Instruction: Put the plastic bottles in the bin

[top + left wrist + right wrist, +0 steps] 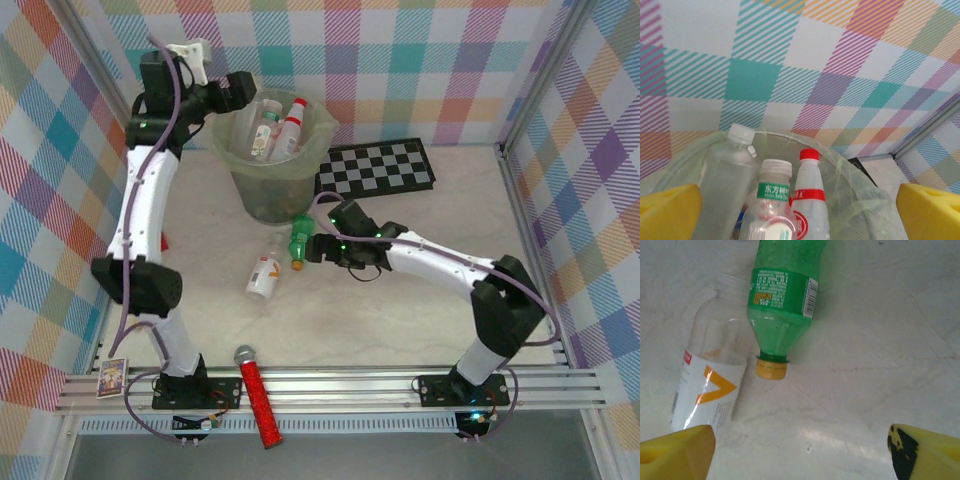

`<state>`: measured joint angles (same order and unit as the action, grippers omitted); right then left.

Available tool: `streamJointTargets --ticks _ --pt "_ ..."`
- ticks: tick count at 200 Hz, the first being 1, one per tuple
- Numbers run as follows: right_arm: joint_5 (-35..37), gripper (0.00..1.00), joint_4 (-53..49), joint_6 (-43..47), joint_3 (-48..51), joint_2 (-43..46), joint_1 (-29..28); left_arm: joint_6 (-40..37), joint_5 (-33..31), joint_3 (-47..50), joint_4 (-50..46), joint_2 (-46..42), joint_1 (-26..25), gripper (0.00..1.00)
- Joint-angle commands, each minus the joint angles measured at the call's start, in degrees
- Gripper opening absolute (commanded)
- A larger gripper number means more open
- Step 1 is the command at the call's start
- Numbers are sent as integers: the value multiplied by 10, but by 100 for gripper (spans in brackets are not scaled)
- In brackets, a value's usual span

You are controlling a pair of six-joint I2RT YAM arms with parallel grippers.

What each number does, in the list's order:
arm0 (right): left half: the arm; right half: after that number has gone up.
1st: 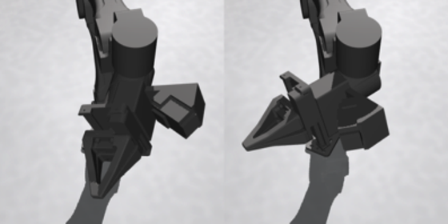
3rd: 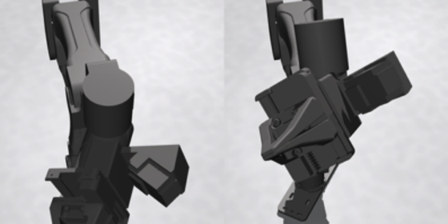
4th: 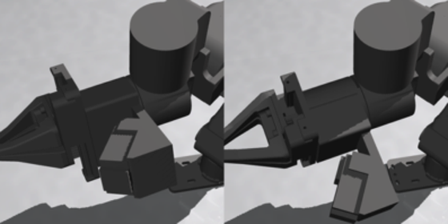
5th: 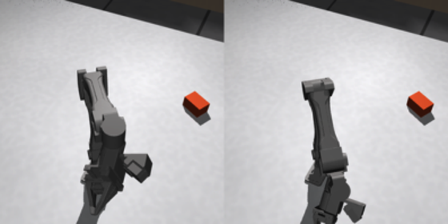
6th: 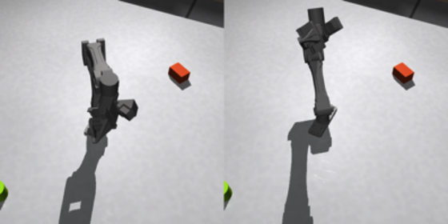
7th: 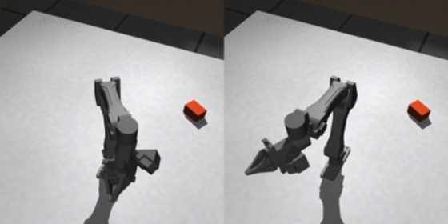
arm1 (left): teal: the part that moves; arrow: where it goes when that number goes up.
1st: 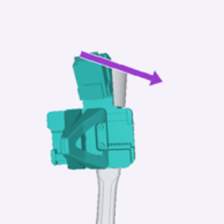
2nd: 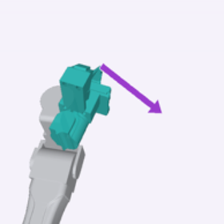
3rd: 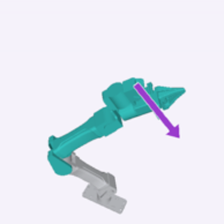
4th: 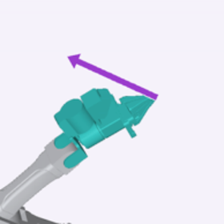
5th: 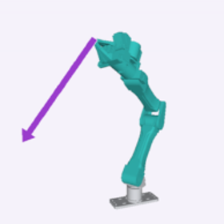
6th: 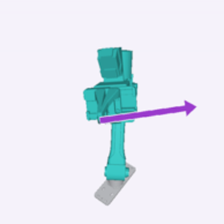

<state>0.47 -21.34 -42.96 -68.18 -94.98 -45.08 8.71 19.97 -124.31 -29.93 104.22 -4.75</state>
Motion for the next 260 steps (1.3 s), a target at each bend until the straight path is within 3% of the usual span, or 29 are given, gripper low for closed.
streamJointTargets --ticks 1,46,85,129,175,260 --pt "2 85 54 -21 -41 -36 -4 -15 -34 95 -3 -83 -2 99" --pt "5 77 46 -10 -122 -132 -3 79 7 412 96 -292 -2 98" --pt "-10 75 41 -16 -173 -196 -2 151 -1 550 61 -419 0 96" --pt "-2 71 32 -27 -191 -244 -1 182 15 637 -6 -488 2 95" --pt "11 59 25 -20 -191 -255 1 236 40 709 47 -502 2 93" --pt "16 42 3 29 -124 -135 5 292 111 714 132 -476 1 97"
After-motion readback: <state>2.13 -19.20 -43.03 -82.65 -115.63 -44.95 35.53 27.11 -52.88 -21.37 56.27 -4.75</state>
